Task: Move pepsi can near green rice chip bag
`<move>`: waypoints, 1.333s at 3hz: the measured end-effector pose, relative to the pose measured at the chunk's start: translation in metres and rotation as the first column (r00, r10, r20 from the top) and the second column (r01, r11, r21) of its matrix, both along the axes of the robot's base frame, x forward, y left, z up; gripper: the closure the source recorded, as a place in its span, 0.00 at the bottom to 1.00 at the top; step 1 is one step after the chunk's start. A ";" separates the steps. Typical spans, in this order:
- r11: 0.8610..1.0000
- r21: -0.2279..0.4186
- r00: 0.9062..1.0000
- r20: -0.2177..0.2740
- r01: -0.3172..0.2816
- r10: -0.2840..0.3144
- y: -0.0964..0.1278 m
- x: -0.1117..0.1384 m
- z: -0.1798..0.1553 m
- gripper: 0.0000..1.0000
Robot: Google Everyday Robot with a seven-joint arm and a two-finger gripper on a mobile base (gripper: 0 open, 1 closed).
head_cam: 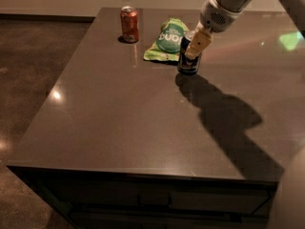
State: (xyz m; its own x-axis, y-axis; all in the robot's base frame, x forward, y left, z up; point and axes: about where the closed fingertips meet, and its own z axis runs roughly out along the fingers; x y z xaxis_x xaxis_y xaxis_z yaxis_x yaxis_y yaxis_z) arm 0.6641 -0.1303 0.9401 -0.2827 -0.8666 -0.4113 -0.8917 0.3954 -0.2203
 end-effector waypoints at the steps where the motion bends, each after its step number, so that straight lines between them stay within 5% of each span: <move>1: 1.000 -0.012 1.000 -0.013 0.023 -0.023 -0.007 0.017 -0.008 0.85; 2: 0.999 -0.023 0.999 -0.028 0.040 -0.040 -0.011 0.030 -0.018 0.54; 4: 0.999 -0.028 0.999 -0.029 0.044 -0.045 -0.011 0.037 -0.024 0.08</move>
Offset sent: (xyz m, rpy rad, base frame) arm 0.0388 -0.0190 -0.0188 -0.0307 0.0425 -0.0578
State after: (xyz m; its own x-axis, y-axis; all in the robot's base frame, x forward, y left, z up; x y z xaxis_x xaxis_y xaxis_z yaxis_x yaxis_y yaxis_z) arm 0.7008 -0.1414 0.9157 -0.3327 -0.8638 -0.3785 -0.8797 0.4288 -0.2054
